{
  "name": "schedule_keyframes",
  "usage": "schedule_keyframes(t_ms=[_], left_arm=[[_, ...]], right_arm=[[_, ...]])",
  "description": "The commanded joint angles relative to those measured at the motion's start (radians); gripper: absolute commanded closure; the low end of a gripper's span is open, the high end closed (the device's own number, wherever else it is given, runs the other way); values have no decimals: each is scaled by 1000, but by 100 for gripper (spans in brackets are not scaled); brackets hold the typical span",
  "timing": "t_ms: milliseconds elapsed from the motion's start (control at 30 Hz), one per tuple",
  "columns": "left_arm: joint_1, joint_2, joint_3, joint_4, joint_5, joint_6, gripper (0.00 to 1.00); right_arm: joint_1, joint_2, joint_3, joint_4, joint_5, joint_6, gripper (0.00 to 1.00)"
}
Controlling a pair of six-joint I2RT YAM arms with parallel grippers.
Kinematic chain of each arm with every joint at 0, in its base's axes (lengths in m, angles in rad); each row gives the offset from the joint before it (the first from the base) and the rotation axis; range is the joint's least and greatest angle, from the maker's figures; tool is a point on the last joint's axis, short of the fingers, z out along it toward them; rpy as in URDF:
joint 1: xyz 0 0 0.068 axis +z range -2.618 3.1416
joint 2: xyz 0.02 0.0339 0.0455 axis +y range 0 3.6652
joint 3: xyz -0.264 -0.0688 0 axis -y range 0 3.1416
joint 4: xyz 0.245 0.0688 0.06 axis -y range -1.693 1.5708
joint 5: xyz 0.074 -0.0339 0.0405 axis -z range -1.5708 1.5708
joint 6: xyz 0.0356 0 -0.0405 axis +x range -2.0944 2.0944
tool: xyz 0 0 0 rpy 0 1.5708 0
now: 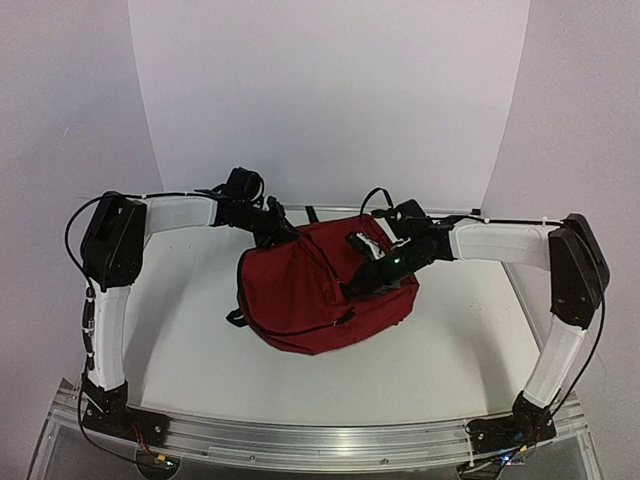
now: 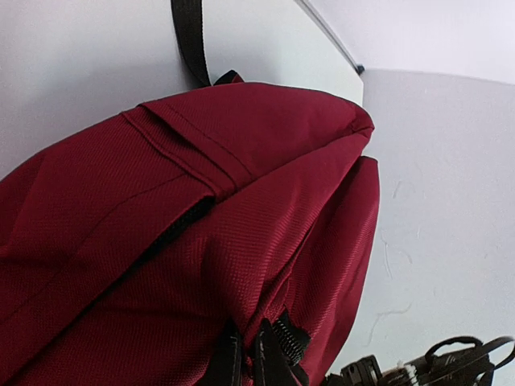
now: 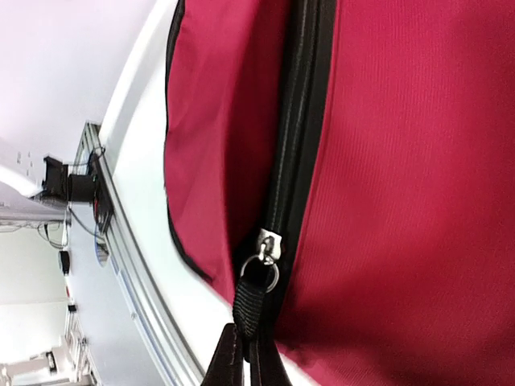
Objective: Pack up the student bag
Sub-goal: Zip the student bag at the center of the board.
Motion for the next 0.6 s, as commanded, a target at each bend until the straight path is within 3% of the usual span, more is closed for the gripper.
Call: schedule_keyframes(t_ms=[0, 367, 567], left_arm=[[102, -103, 3, 75, -171, 27, 100], [136, -57, 98, -8, -61, 109, 100], [133, -117, 13, -66, -23, 162, 100]], right_arm=[[18, -93, -9, -174, -63, -83, 100], [16, -109, -123, -219, 44, -174, 100], [-31, -57, -110, -218, 119, -196, 100]])
